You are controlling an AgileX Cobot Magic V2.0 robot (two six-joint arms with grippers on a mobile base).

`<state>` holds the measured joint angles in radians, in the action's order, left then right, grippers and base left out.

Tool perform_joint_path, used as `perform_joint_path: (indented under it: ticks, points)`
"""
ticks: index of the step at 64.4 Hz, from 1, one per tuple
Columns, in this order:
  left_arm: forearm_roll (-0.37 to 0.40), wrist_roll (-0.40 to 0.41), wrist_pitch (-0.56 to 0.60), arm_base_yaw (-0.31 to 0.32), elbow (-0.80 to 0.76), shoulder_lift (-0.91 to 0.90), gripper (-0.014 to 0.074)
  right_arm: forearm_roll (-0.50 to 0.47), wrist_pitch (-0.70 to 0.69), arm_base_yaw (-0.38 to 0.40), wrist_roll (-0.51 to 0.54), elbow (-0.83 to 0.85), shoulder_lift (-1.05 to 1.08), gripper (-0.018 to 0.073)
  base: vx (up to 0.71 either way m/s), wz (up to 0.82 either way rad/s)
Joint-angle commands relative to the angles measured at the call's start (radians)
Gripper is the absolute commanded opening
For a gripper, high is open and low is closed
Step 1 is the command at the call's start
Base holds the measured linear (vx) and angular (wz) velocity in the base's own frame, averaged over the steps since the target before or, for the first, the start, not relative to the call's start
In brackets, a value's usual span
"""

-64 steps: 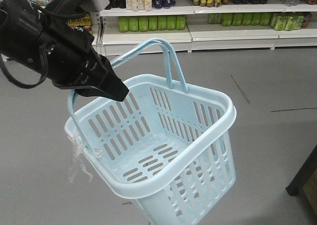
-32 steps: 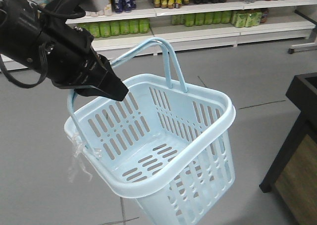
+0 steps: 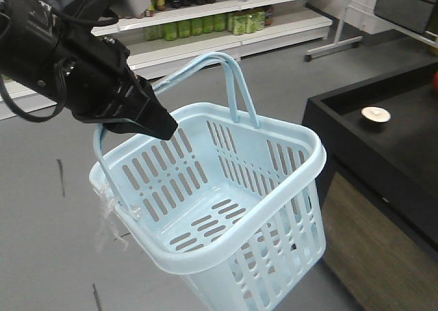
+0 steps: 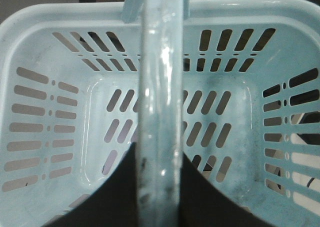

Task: Pick three apples into basket with both arms
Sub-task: 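Carry the basket in the left gripper while driving toward the apple table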

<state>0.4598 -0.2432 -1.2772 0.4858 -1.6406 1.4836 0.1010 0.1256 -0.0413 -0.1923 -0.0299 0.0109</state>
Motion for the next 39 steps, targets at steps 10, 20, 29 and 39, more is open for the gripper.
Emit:
perform_joint_path:
  ticks: [10, 20, 29, 39]
  points:
    - [0.052, 0.012, 0.022, 0.003, -0.026, -0.043, -0.0008, 0.002, -0.075, 0.001, 0.002, -0.01, 0.008, -0.0003, 0.14, -0.56]
    - [0.052, 0.012, 0.022, 0.003, -0.026, -0.043, -0.0008, 0.002, -0.075, 0.001, 0.002, -0.01, 0.008, -0.0003, 0.14, -0.56]
    - [0.052, 0.012, 0.022, 0.003, -0.026, -0.042, -0.0008, 0.002, -0.075, 0.001, 0.002, -0.01, 0.008, -0.0003, 0.14, -0.54]
    - [0.052, 0.012, 0.022, 0.003, -0.026, -0.042, -0.0008, 0.002, -0.075, 0.001, 0.002, -0.01, 0.008, -0.0003, 0.14, -0.53]
